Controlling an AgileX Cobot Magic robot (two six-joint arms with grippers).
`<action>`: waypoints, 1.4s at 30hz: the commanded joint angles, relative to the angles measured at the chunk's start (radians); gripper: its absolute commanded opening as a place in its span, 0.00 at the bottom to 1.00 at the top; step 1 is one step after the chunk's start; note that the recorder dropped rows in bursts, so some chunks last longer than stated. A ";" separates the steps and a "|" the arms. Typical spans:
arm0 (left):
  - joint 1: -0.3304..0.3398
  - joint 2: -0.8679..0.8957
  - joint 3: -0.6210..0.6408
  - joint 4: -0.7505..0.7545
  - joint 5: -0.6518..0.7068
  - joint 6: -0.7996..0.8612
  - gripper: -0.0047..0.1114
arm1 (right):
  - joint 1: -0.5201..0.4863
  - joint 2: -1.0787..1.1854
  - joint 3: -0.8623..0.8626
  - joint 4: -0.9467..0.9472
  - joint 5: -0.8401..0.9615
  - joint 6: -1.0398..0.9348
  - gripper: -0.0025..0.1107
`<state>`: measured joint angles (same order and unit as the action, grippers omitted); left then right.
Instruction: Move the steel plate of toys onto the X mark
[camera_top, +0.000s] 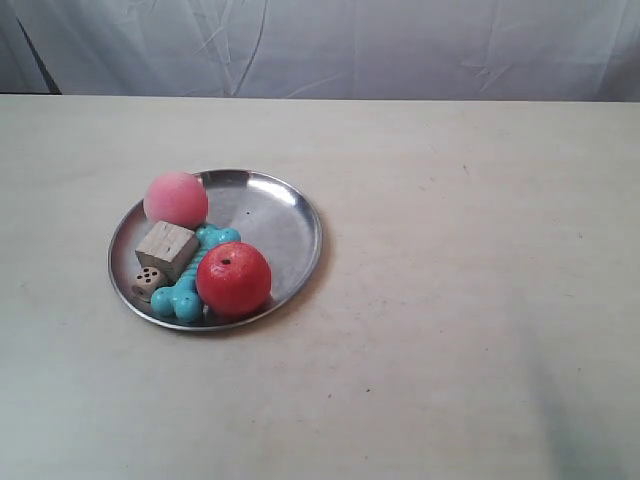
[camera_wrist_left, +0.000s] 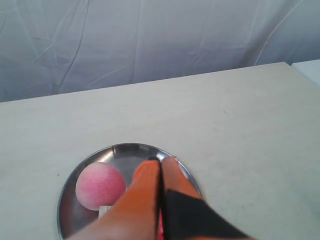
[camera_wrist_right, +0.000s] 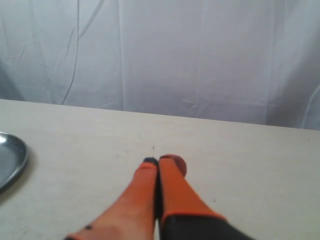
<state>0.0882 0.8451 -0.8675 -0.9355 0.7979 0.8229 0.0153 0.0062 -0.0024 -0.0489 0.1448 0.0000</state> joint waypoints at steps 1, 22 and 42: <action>-0.011 -0.010 0.003 -0.015 -0.001 -0.002 0.04 | -0.004 -0.006 0.002 0.000 -0.003 0.000 0.02; 0.036 -0.685 0.565 -0.612 -0.141 0.283 0.04 | -0.004 -0.006 0.002 0.011 0.000 0.000 0.02; 0.159 -0.750 0.643 0.412 -0.470 -0.676 0.04 | -0.004 -0.006 0.002 0.011 0.000 0.000 0.02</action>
<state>0.2224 0.1135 -0.2581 -0.7911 0.4283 0.3922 0.0153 0.0062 -0.0024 -0.0417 0.1464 0.0000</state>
